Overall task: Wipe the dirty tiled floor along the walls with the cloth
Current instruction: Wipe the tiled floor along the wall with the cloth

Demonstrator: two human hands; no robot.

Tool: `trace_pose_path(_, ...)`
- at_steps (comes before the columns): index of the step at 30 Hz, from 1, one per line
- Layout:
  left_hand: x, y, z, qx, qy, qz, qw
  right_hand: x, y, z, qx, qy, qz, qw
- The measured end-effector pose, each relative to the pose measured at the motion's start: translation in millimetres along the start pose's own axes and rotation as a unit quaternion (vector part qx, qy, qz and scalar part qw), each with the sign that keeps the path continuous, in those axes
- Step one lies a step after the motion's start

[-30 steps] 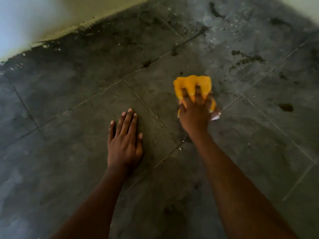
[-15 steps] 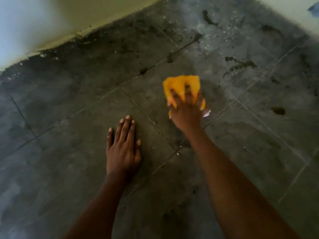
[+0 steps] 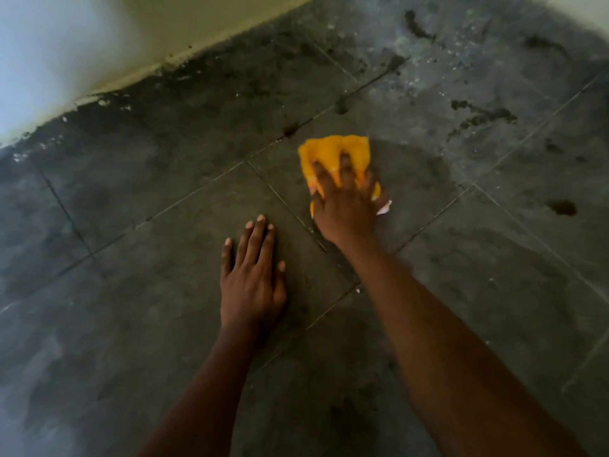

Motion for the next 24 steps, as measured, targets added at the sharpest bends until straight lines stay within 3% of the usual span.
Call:
trace_pose_path(4, 1.8, -3.7, -1.0, 0.0, 0.002, -0.004, 1.0, 6.2, -1.1, -93.8, -0.044, -0.165, -0.052, 0.984)
trace_pose_path(6, 1.6, -5.1, -0.8, -0.009, 0.002, -0.01, 1.0, 47.9, -13.4, -91.2, -0.06, -0.115, -0.058, 0.99)
trace_pose_path(9, -0.1, -4.2, 1.8, 0.001, 0.0, -0.009, 1.0, 99.6, -33.3, -33.7, 0.002, 0.038, -0.012, 0.999)
trace_pose_path(11, -1.4, -2.1, 1.8, 0.005, 0.0, -0.011, 1.0, 92.9, -39.9, 12.0, 0.036, 0.056, 0.011, 0.998)
trace_pose_path(13, -3.7, 0.0, 1.2, 0.004, 0.003, -0.018, 1.0, 58.5, -25.8, 40.7, 0.005, 0.02, 0.013, 1.0)
trace_pose_path(16, -4.8, -2.6, -0.5, -0.017, 0.0, -0.046, 0.999, -3.9, 8.6, 15.4, -0.072, -0.117, -0.046, 0.99)
trace_pose_path(20, -12.2, -29.8, 35.8, -0.017, 0.02, -0.036, 0.999, 10.6, 9.9, -72.6, -0.039, -0.214, -0.044, 0.975)
trace_pose_path(22, -25.3, -43.0, 64.1, -0.008, 0.038, -0.002, 0.999, 62.7, 7.6, -70.8, -0.031, -0.162, -0.04, 0.985)
trace_pose_path(24, -42.9, -44.1, 84.2, -0.012, 0.05, 0.03, 0.998, 106.0, 5.3, -25.6, -0.001, -0.057, -0.03, 0.998)
Point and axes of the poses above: each hand's wrist, its own z-axis towards the middle knuckle, its own y-axis out of the palm, x = y × z, the point moved 7 cm from there along z, towards the middle knuckle, and after that the axes turned 10 degrees about -y, right-handed, at the moved point
